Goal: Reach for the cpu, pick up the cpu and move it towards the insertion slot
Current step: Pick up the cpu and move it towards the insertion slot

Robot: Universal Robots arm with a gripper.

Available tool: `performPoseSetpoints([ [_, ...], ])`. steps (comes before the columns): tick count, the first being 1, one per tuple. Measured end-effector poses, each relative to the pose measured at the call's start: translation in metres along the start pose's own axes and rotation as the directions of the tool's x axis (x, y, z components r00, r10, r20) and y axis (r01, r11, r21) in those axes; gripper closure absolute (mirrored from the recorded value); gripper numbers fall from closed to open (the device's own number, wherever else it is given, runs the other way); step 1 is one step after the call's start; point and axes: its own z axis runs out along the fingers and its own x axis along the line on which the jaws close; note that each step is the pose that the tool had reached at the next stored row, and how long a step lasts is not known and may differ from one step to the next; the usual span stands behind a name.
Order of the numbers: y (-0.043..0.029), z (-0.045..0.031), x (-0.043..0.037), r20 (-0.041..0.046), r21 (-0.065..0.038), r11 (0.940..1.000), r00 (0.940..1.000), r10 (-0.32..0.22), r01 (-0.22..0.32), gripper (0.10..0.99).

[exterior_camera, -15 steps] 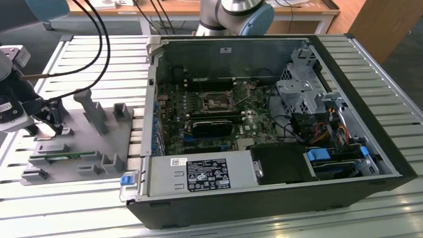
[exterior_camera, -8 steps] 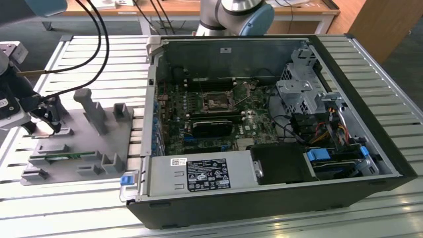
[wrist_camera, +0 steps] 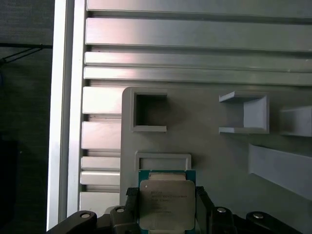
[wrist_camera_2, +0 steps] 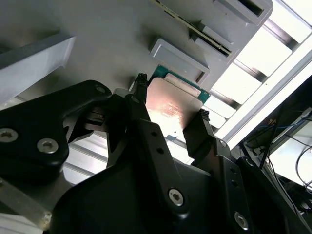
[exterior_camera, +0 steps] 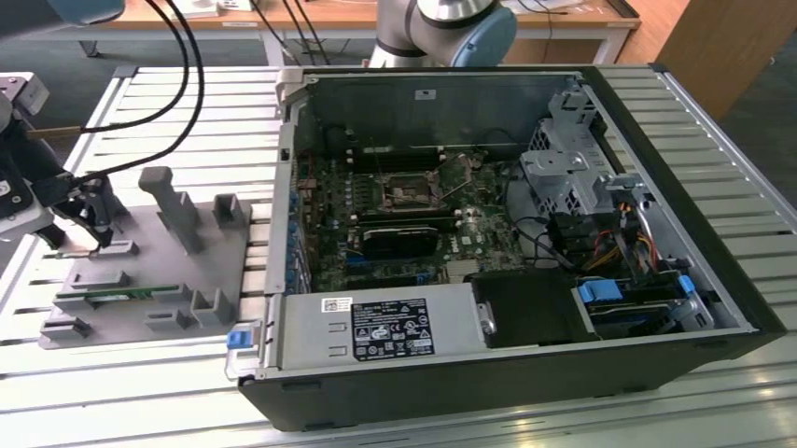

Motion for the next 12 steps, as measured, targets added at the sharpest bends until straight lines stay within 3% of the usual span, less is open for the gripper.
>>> performPoseSetpoints([
  [12,0.0003,-0.0095,-0.0001,0.0001,0.0,1.0,1.0,0.0,0.0,0.541],
])
